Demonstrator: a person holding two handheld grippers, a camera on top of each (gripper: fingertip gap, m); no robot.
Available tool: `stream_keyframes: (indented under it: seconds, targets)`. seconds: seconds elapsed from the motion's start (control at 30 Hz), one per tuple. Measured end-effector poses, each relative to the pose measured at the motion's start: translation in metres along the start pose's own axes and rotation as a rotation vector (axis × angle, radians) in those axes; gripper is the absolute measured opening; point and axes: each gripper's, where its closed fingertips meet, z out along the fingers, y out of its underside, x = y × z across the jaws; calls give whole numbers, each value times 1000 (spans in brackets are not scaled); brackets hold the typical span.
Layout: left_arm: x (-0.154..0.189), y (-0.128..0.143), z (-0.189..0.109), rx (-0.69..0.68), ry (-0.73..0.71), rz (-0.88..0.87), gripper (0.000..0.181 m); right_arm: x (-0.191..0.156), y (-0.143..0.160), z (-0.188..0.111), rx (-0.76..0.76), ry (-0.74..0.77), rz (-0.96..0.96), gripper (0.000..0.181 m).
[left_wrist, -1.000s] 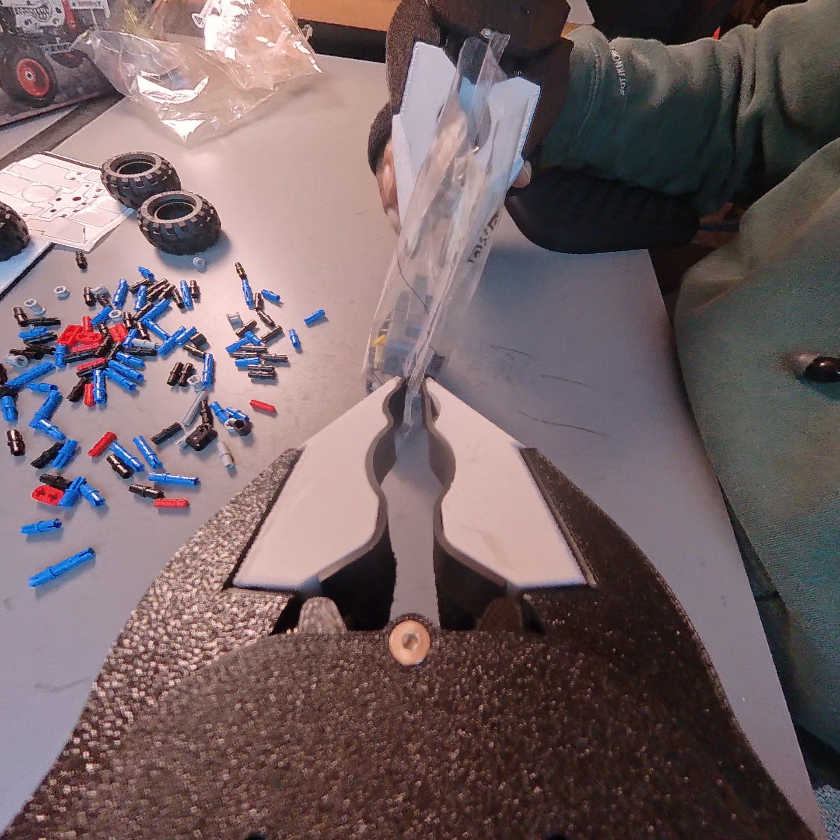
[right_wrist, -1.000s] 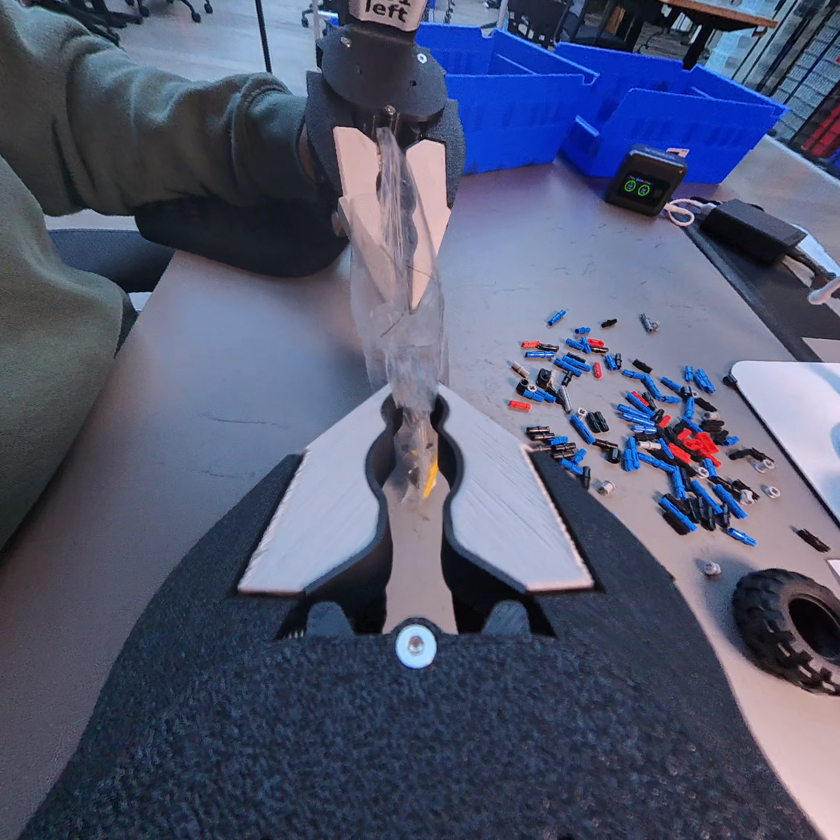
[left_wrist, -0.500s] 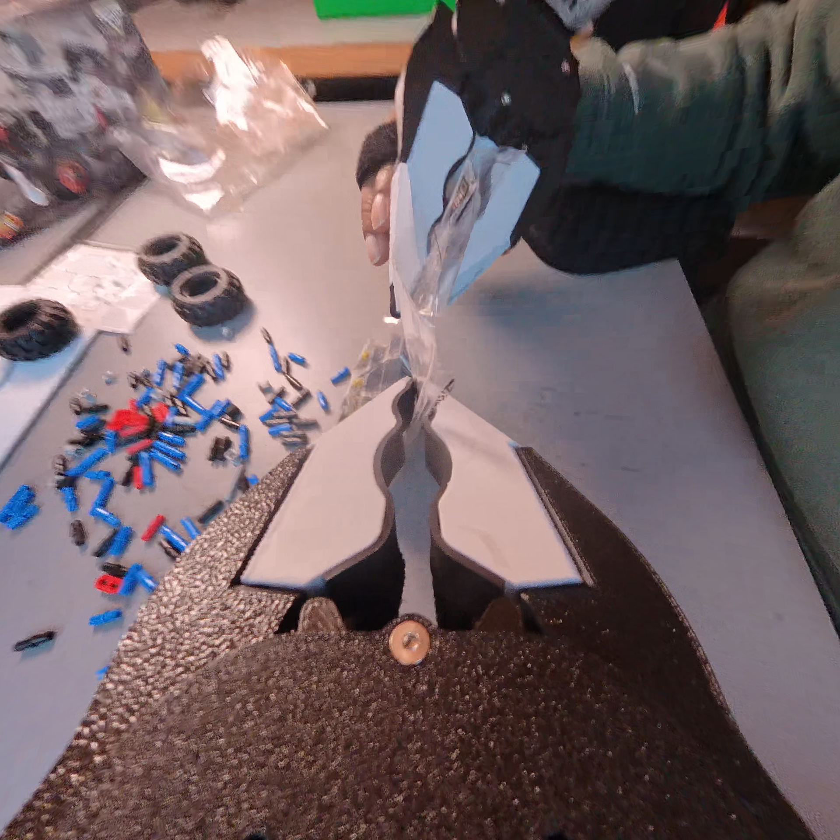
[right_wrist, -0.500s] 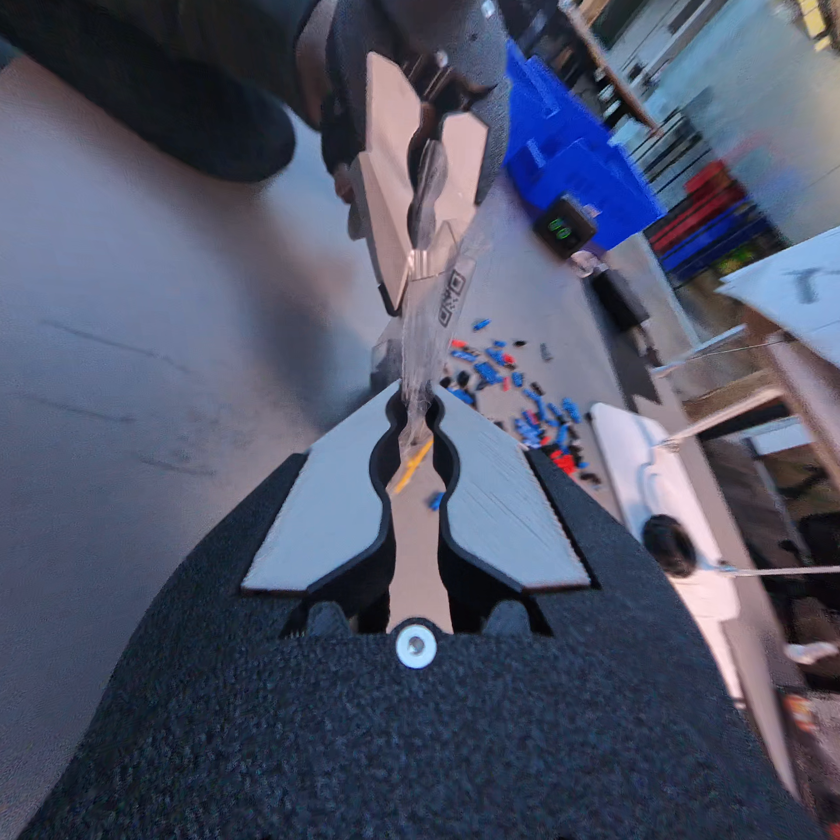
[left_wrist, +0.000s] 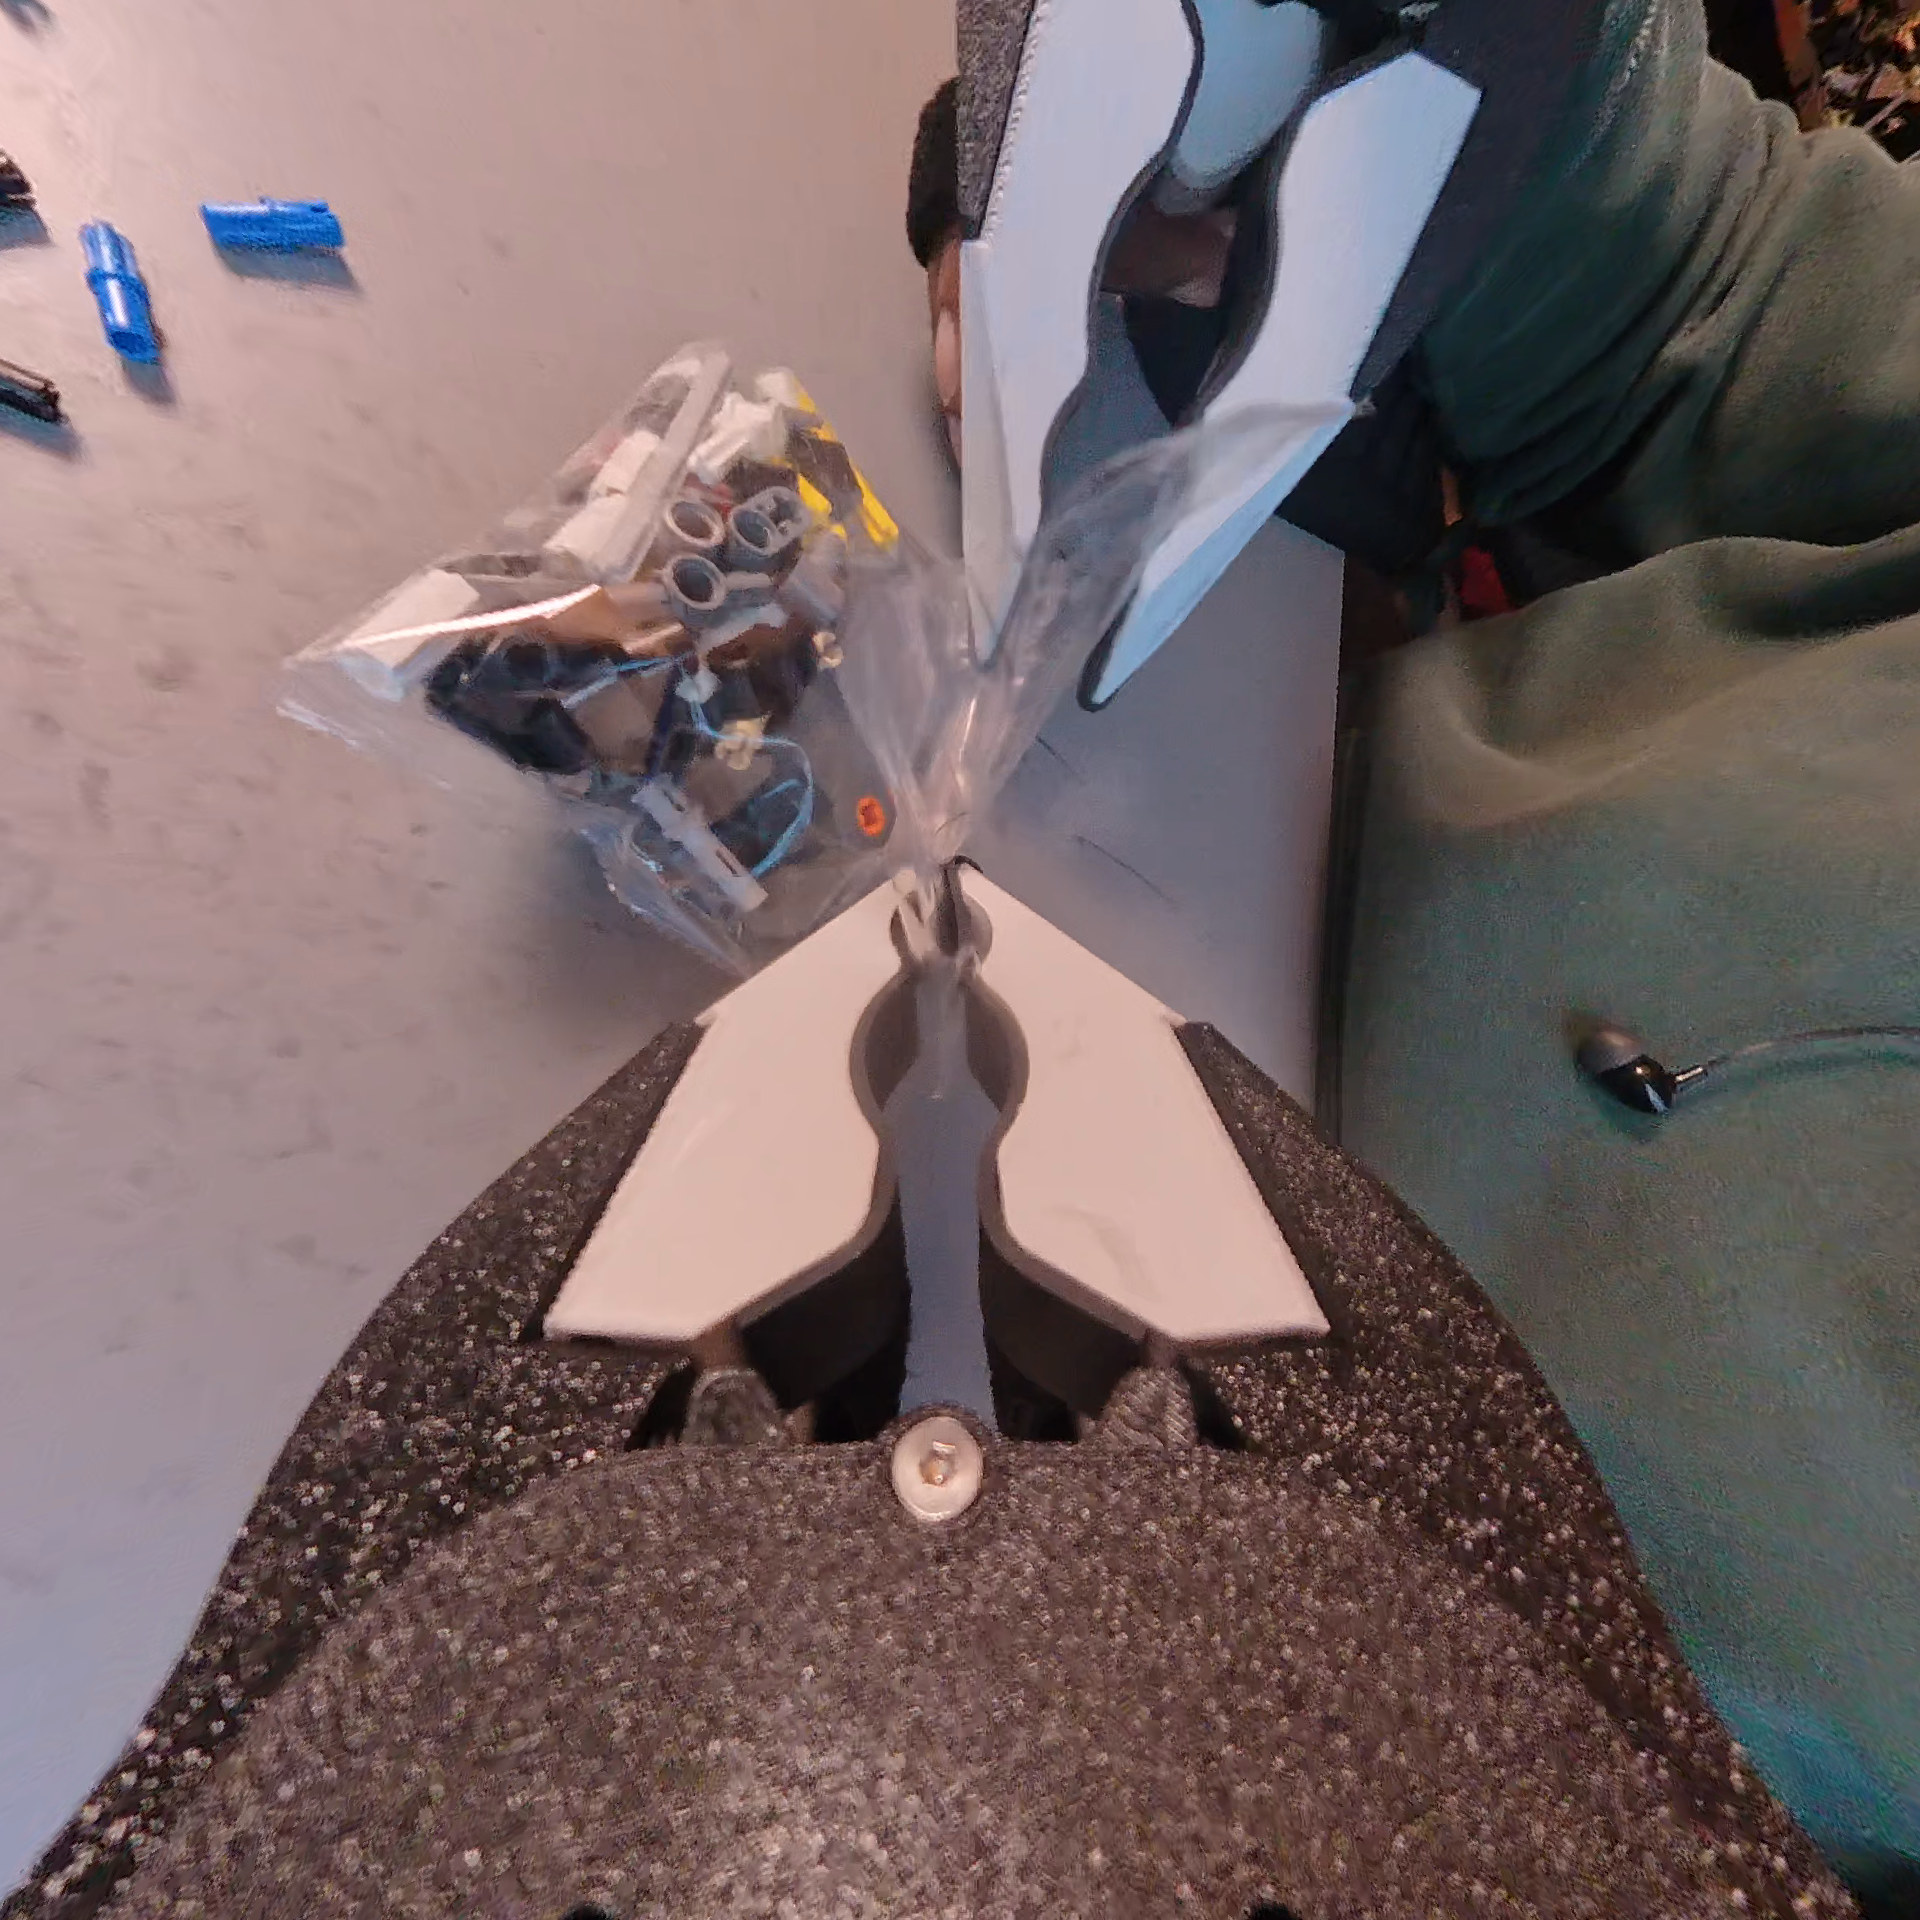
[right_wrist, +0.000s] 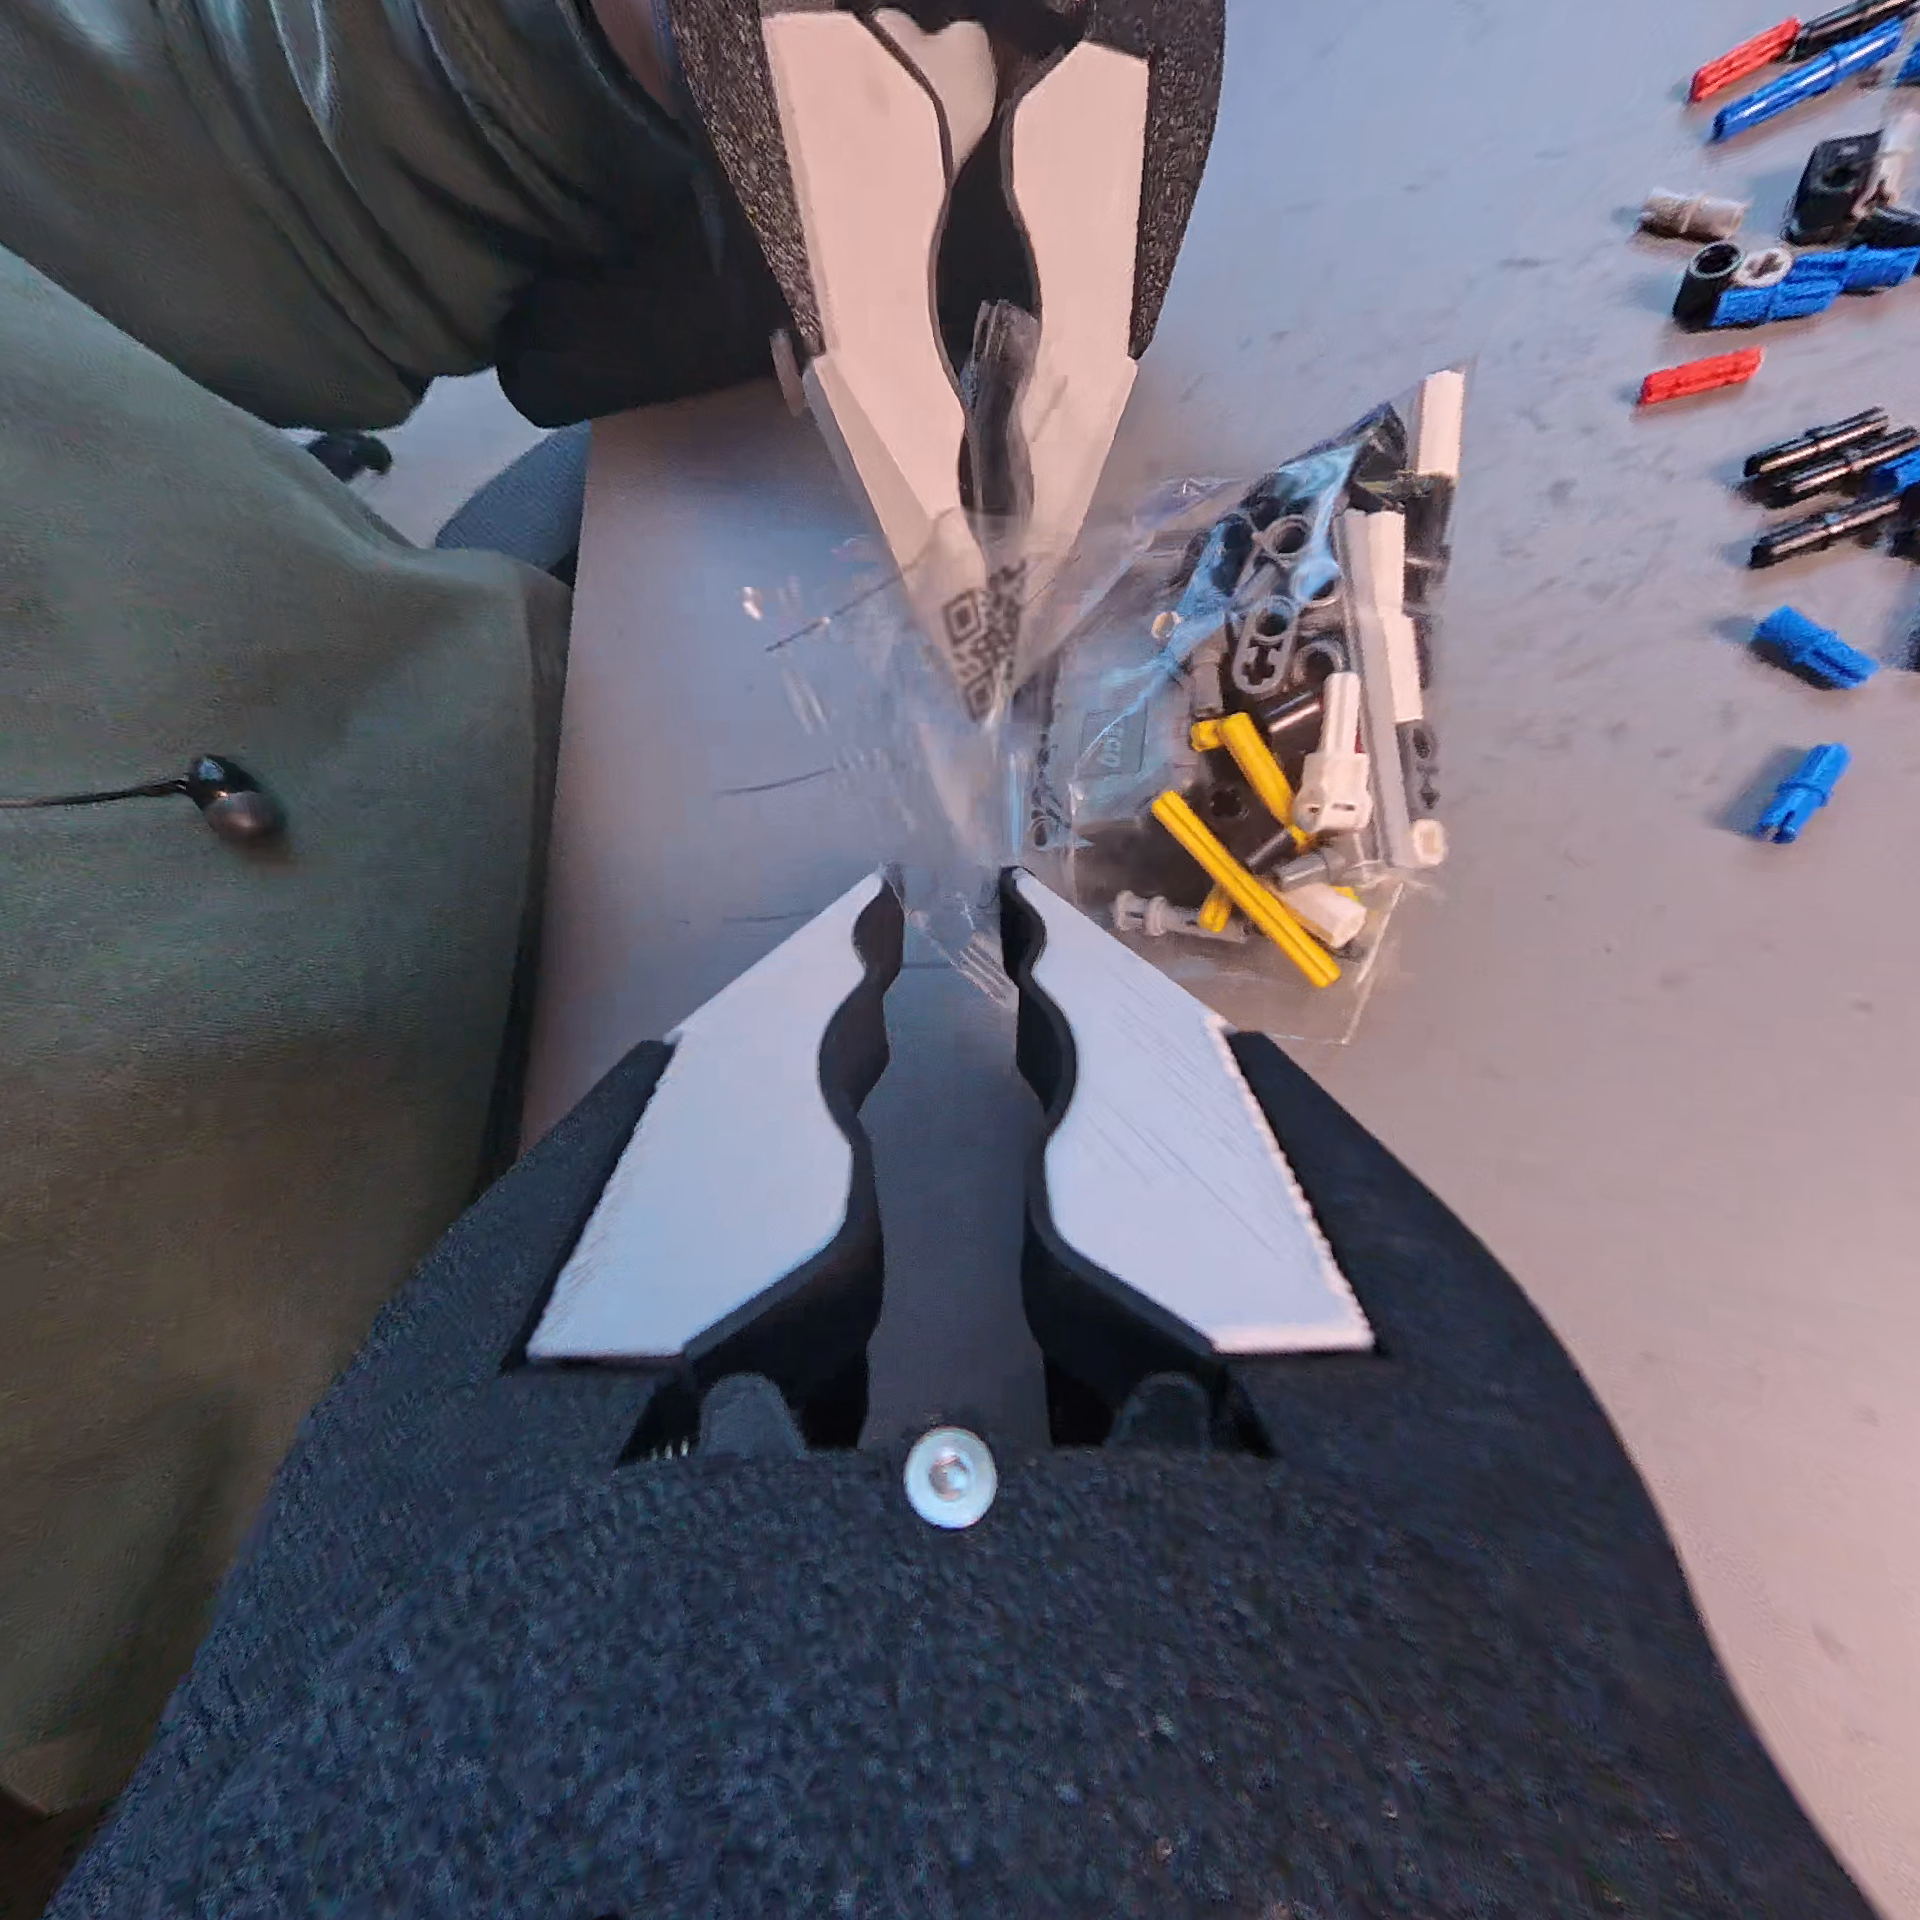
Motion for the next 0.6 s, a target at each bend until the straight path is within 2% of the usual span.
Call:
stream_keyframes:
  seconds: [0.07, 0.17, 0.23, 0.27, 0.3, 0.33, 0.37, 0.47, 0.6]
  targets:
    - [-5, 1, 1, -23, -33, -6, 0, 3, -6, -11, 27, 55, -32, 22]
    - [-7, 0, 0, -22, -36, -25, 0, 7, -29, -28, 116, 171, -84, 39]
    - [-9, -3, 0, -12, -36, -41, 0, 11, -37, -27, 108, 265, -147, 45]
    - [-10, -4, 0, -9, -39, -43, 0, 13, -38, -22, 90, 309, -191, 39]
    - [-9, -5, 0, -6, -38, -42, 0, 16, -38, -19, 71, 349, -230, 16]
    - [-8, -5, 0, 1, -34, -41, 0, 20, -38, -18, 73, 380, -245, 0]
    - [-8, -5, -1, 6, -33, -40, 0, 26, -36, -18, 73, 381, -206, 0]
    - [-5, -5, -7, 35, -22, -29, 3, 35, -27, -17, 108, 236, 76, 0]
    - [-9, -16, -31, 102, -86, -8, 27, 46, -18, -15, 132, 161, 247, 0]
